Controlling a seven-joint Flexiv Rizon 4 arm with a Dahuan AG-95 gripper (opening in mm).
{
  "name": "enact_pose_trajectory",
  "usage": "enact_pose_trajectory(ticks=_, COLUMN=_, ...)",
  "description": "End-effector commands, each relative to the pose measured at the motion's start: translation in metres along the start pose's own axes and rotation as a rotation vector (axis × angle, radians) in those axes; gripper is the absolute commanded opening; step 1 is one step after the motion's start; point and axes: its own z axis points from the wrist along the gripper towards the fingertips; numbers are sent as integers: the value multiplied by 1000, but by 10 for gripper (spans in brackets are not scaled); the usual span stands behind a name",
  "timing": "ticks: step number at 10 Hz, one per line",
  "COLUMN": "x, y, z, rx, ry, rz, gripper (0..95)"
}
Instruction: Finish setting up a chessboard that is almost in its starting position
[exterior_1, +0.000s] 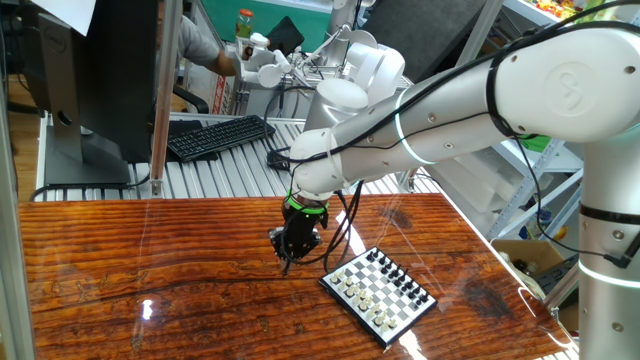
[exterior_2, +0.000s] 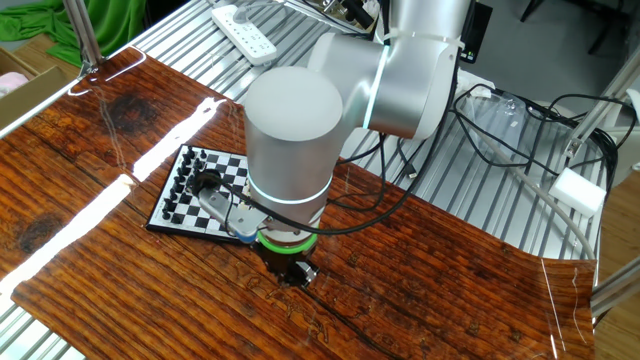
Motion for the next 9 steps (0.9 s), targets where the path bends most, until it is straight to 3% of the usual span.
enact_pose_trajectory(ticks=1, x=-1, y=0, z=1, rx=0, ry=-1, rz=2, gripper=0)
enact_pose_trajectory(ticks=3, x=-2, y=0, z=1, rx=0, ry=-2, rz=6, gripper=0)
enact_pose_trajectory(ticks=4, x=-2, y=1, z=1, rx=0, ry=-1, rz=7, gripper=190)
enact_pose_trajectory(ticks=9, x=-3, y=1, z=6, rx=0, ry=-11, rz=10, gripper=190)
